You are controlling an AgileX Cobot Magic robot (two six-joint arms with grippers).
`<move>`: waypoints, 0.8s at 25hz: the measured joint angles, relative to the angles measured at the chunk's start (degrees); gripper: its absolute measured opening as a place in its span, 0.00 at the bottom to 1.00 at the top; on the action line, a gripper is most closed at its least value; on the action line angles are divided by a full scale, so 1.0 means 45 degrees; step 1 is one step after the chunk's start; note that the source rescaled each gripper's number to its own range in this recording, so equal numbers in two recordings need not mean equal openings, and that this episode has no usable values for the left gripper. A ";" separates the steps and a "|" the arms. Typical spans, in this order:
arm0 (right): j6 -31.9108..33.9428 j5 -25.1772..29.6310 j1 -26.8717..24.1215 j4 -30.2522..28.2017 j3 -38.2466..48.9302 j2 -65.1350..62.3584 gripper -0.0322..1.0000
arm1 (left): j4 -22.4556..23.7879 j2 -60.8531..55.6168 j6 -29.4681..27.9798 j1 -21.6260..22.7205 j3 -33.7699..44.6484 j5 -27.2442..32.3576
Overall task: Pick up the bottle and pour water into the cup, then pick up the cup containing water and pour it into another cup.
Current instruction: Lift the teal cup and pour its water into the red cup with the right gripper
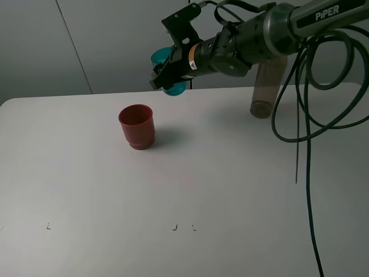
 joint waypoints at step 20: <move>0.0104 -0.0030 0.0022 -0.1240 -0.0871 0.0784 0.10 | 0.0000 0.0000 0.0000 0.0000 0.0000 0.0000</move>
